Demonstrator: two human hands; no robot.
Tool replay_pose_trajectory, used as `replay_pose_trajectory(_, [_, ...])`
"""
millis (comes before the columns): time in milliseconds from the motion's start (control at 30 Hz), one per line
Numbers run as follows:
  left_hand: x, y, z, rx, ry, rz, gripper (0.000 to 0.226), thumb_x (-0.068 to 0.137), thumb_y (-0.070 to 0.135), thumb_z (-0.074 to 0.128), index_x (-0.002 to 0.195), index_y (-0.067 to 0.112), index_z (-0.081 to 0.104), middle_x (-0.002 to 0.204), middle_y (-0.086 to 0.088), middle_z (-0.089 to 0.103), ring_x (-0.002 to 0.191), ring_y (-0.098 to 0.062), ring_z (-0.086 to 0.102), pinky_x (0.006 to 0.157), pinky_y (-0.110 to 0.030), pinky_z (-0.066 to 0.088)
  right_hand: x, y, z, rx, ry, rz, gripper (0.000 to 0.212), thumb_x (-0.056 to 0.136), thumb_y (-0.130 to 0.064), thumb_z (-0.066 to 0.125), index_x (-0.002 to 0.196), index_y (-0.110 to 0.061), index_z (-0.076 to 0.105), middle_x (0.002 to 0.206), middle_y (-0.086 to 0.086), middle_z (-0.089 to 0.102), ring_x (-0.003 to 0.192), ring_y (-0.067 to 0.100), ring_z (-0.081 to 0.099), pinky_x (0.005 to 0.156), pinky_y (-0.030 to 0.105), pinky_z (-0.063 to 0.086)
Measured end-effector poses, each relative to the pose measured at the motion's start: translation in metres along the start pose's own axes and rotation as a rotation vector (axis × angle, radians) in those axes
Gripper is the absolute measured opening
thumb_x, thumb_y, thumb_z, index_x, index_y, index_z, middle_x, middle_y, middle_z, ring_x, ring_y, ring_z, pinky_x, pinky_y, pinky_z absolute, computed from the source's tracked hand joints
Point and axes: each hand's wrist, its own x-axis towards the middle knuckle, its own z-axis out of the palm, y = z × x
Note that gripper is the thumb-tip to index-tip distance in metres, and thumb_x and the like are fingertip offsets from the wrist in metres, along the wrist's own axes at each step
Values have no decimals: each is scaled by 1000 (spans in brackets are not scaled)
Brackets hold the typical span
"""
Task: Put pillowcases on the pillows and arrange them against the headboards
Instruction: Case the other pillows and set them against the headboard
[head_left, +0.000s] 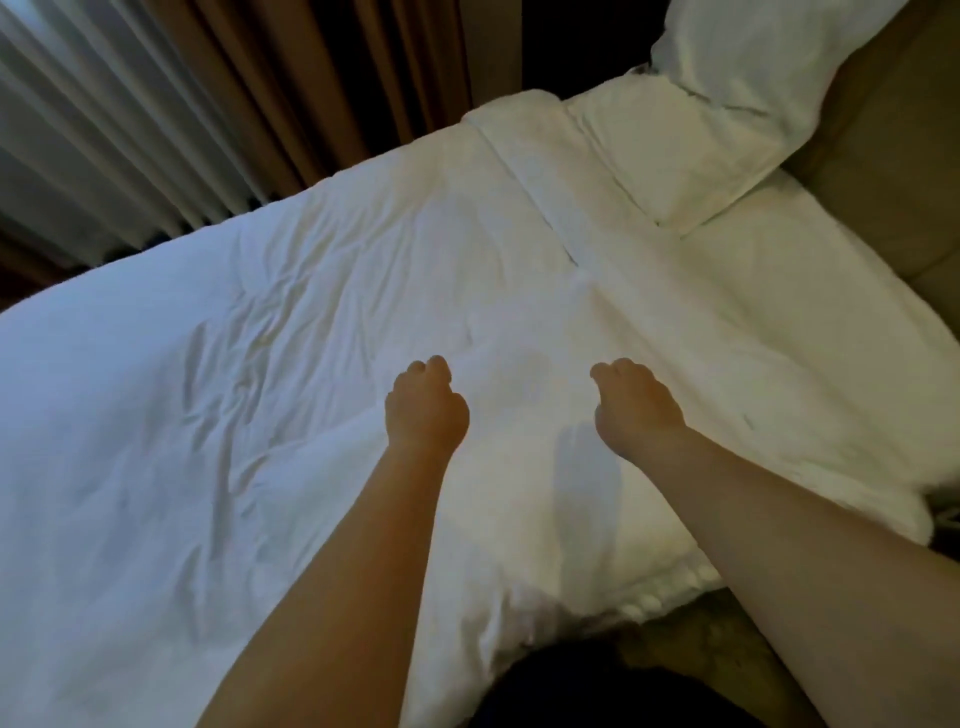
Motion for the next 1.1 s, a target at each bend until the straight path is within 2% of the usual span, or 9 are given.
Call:
replay_pose_trajectory(200, [8,63,42,157,-280,158,26,88,10,44,113,9,53,113,-9,51,106,-27,50,85,-33,41,-6,68,7,183,-113,355,40,91,-10,40,131,-10,45,132,16,43,120,36,44,95,41,44])
replay_pose_trajectory(367, [8,114,67,352,-381,231,30,91,17,44,120,12,51,117,-8,52,109,-26,51,85,-32,40,-3,121,6,309,-173,492,43,93,-14,41,136,-7,39,134,19,41,116,36,46,94,43,46])
replay_pose_trajectory(433, [14,138,73,409,-380,202,28,90,17,46,116,13,54,111,-6,55,105,-25,54,81,-31,38,4,144,10,340,-198,515,43,93,-15,42,135,-7,39,132,18,42,114,36,47,94,44,46])
replay_pose_trajectory(533, [28,185,84,443,-368,163,21,87,16,48,104,14,59,91,-4,53,87,-22,54,73,-28,39,21,175,14,409,-253,533,45,93,-19,44,135,-6,39,133,18,42,117,36,46,96,44,45])
replay_pose_trajectory(700, [46,265,122,393,-484,22,11,90,22,46,94,17,55,85,-1,52,81,-21,51,75,-28,38,50,225,34,532,-398,552,65,88,-44,54,139,-7,37,138,17,42,123,37,45,98,43,44])
replay_pose_trajectory(767, [59,290,136,392,-525,-33,20,93,34,46,100,19,56,84,0,52,83,-21,52,76,-29,36,63,243,44,525,-433,568,77,80,-58,56,139,-10,38,135,15,46,122,37,47,99,43,44])
replay_pose_trajectory(900, [83,315,172,373,-613,-200,47,91,55,44,115,17,58,104,-2,58,100,-23,58,78,-32,35,83,261,72,659,-594,498,106,65,-77,55,146,-12,32,146,12,42,131,33,42,108,46,35])
replay_pose_trajectory(1000, [86,314,192,346,-639,-317,53,89,59,44,117,17,58,94,-1,52,90,-23,53,78,-33,37,83,261,84,858,-649,420,105,57,-75,62,142,-17,41,139,7,51,123,29,51,102,46,43])
replay_pose_trajectory(1100, [85,312,204,297,-645,-381,59,87,64,44,115,14,59,92,0,52,93,-24,57,78,-33,39,80,253,89,1001,-652,380,103,66,-62,72,148,-18,29,144,4,44,131,27,44,106,39,40])
